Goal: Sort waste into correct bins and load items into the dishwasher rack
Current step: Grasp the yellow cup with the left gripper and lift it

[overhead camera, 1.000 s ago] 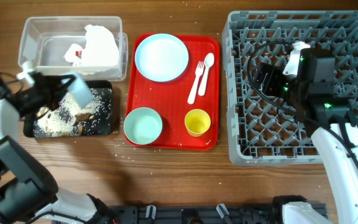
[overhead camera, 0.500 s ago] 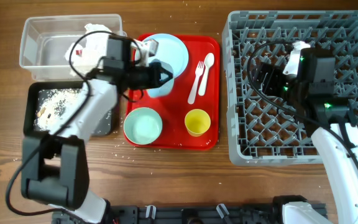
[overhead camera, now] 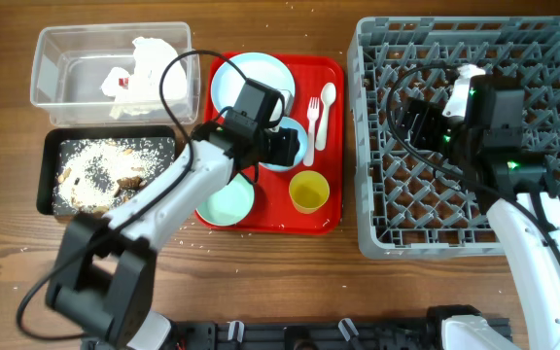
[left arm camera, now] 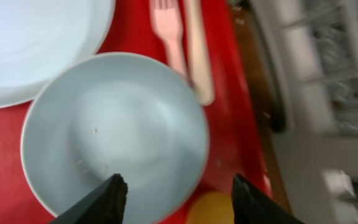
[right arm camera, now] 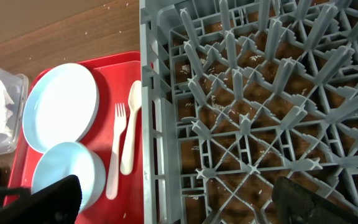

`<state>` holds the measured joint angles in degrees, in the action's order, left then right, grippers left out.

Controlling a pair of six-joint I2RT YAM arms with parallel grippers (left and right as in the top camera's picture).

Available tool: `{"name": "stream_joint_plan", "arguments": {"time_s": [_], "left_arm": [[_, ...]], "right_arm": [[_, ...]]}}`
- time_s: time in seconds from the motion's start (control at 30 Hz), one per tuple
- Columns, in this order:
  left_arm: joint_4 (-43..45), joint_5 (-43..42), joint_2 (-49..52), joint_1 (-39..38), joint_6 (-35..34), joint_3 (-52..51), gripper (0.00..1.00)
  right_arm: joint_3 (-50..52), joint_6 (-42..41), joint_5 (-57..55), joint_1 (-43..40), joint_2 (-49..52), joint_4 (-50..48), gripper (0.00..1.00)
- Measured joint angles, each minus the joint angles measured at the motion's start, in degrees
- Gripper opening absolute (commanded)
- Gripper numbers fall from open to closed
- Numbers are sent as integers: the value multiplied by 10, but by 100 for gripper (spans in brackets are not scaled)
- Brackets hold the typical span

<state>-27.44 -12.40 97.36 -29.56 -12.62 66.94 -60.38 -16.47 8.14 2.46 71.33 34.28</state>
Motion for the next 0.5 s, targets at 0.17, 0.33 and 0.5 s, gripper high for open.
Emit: {"name": "stream_joint_plan", "arguments": {"time_s": [0.17,0.33,0.5], "left_arm": [[-103,-57,-39,-31,68,19,59],[-127,-23,45,-59,64,19,33],[-126,7,82,-60,41,19,4]], "right_arm": [[0,0,0,0,0,0,100],[0,0,0,0,0,4,100],[0,0,0,0,0,10,100]]}}
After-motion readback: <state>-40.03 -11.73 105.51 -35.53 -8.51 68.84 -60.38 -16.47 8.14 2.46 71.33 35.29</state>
